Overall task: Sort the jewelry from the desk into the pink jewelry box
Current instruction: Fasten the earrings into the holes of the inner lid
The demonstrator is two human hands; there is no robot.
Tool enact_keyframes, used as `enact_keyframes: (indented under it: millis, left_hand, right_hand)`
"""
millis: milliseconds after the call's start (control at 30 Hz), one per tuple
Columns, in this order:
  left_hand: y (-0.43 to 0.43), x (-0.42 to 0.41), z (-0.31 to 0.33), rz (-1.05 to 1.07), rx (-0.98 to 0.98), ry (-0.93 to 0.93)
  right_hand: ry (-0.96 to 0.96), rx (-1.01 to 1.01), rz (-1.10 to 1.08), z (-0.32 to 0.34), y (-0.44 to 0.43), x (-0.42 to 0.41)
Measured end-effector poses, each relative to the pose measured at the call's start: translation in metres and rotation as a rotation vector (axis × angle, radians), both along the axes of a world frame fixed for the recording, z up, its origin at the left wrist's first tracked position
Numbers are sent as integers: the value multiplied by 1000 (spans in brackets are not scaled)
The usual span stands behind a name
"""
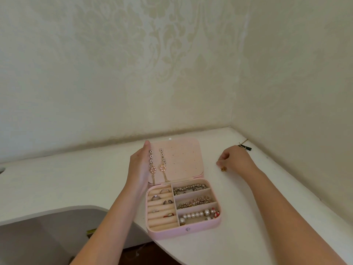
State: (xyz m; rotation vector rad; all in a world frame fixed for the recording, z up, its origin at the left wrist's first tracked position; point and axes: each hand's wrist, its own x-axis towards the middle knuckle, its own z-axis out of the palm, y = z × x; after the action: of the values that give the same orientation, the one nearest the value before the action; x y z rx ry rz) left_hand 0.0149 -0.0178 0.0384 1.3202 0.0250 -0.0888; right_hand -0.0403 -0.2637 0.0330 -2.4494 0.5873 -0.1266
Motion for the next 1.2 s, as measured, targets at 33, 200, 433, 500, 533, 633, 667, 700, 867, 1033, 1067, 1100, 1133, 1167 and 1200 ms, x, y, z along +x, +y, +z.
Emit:
enact_keyframes:
  millis: [33, 200, 433, 500, 533, 633, 667, 700, 867, 1033, 1067, 1100, 1133, 1167, 1200]
  left_hand:
    - [-3, -1, 0, -4, -6, -2]
    - [-9, -5, 4, -50, 82, -138]
    - [-5, 3, 15, -39, 366, -326]
    - [-3, 5, 19, -66, 428, -373]
    - [-2, 6, 22, -84, 459, -398]
    - [1, 7, 28, -154, 539, -443]
    - [2, 6, 30, -180, 556, -451]
    - [2, 5, 32, -204, 570, -462]
    - [4, 1, 37, -264, 665, -505]
    - [4, -4, 38, -271, 716, -553]
    - [4, -5, 38, -262, 713, -554]
    - [4, -5, 38, -251, 713, -553]
    - [3, -5, 38, -244, 714, -553]
    - [3, -5, 38, -240, 714, -555]
    - [3, -5, 38, -240, 713, -558]
  right_hand:
    - [-70, 17, -11, 2, 0, -2]
    - [-508, 243, -52, 24, 3, -16]
    - [-615, 765, 102, 53, 17, -33]
    - [-595, 838, 122, 57, 19, -36]
    - [-589, 871, 126, 58, 20, -37]
    - [-575, 933, 155, 63, 24, -39]
    - [-568, 934, 173, 64, 26, -39]
    - [-560, 926, 194, 64, 28, -39]
    - [-452, 863, 321, 63, 49, -40]
    - [-330, 690, 350, 54, 72, -37]
    - [-313, 656, 347, 52, 75, -36]
    - [-298, 627, 346, 50, 78, -35]
    - [-287, 601, 343, 48, 79, -35]
    - [-280, 581, 337, 47, 80, -34]
    - [-279, 573, 327, 46, 81, -34]
